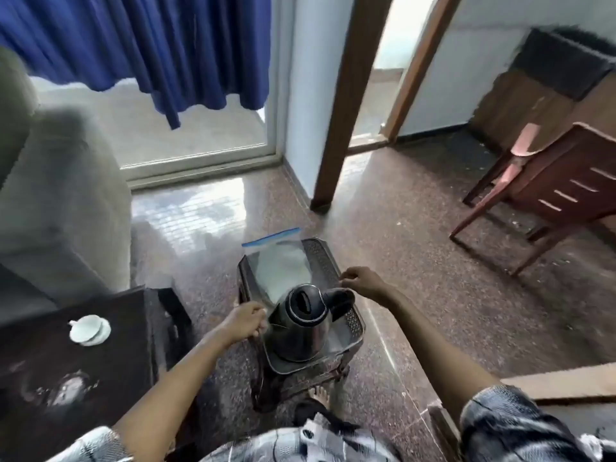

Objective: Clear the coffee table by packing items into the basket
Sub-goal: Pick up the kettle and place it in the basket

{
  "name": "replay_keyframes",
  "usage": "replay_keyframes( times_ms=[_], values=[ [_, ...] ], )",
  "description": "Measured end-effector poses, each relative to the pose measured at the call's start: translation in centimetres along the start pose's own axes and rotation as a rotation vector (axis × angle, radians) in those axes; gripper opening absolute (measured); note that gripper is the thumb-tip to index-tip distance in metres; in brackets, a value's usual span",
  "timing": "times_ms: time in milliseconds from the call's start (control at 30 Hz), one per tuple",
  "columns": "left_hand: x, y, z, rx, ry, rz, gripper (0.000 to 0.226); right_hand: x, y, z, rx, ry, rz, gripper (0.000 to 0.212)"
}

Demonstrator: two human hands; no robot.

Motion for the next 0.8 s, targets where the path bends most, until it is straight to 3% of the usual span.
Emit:
replay_keyframes(
  times_ms=[133,233,433,667,800],
  values=[
    [-1.2,0.7,-3.0,0.113,0.136,0.14,0.025,-2.0,1.2,0.7,0.151,-0.375,0.041,0.024],
    [-1.2,1.1,-4.4,0.269,0.276,0.193,0.028,-3.7,1.5,1.0,0.138,-0.485,0.046,0.02],
    [-1.2,1.1,-6.0,0.383,0.438,0.291,0.03,-5.3,3.0,0.6,0.113,-0.678,0.028,0.039],
    [-1.6,1.7,-6.5,0.428,0.543,0.358,0.026,-6.2,3.7,-1.0,-0.115,-0.71,-0.02,0.064],
    [-1.1,2.1,-6.2,0.41,0.6,0.368,0.024,-5.5,2.8,-1.0,-0.209,-0.621,0.01,0.053]
  ],
)
Point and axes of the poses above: each hand's wrist, its own x-axis away from the middle knuckle, its own z-axis out of the back of the hand, y = z × x, the point moved 1 cm from there along -x, towards the middle knuckle, and after that the axes turned 4 degrees about -y, right-handed, at the moved point
